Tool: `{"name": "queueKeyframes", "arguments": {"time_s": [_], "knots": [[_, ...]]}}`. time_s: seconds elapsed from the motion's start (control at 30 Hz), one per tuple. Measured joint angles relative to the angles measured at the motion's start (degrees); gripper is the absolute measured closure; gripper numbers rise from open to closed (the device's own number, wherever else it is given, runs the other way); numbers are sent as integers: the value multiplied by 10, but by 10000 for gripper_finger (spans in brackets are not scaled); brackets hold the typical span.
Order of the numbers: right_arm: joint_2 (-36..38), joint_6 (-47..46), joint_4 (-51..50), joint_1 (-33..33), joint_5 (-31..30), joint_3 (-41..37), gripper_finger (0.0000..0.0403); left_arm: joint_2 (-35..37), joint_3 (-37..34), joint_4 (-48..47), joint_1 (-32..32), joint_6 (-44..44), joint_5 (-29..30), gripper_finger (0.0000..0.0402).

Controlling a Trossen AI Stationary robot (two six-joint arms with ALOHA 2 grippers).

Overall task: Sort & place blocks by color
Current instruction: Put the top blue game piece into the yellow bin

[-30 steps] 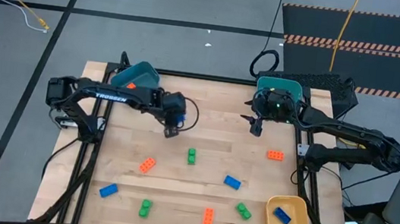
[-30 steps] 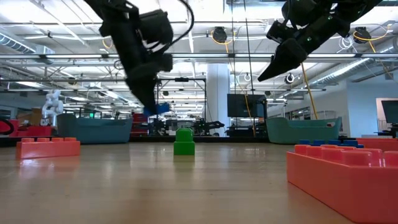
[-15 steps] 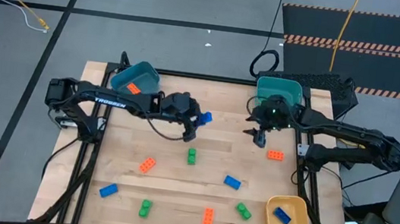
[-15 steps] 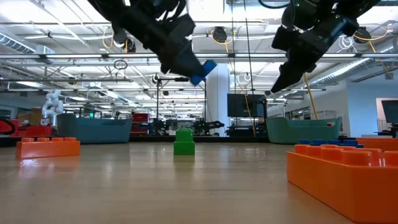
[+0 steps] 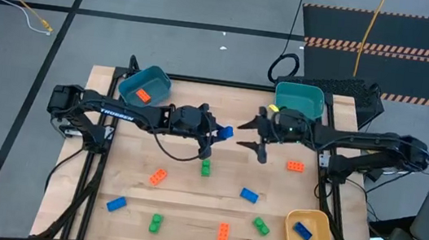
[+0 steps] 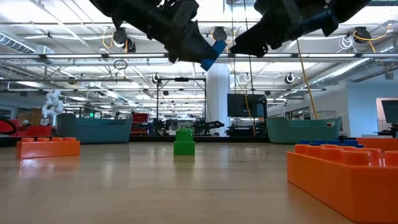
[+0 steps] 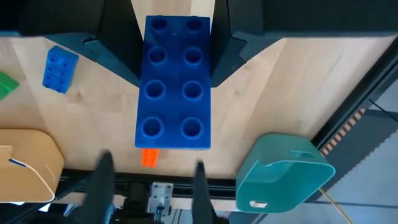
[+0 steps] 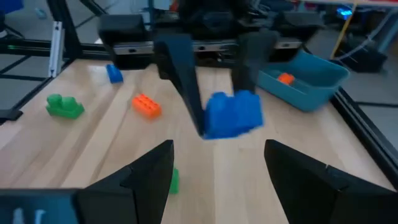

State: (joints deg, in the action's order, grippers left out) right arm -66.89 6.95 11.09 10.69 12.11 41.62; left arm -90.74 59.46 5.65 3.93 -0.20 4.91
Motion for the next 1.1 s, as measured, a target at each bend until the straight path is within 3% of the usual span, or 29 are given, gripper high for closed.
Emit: {"name": "queueKeyframes", "arguments": {"time_s": [0.47, 1.1], "knots": [[-47, 17, 100, -12, 0, -1, 131, 1, 0, -4, -1, 0, 4, 253], [-45, 27, 85, 5, -1, 0, 110, -1, -2, -79, -26, -8, 14, 252]]}}
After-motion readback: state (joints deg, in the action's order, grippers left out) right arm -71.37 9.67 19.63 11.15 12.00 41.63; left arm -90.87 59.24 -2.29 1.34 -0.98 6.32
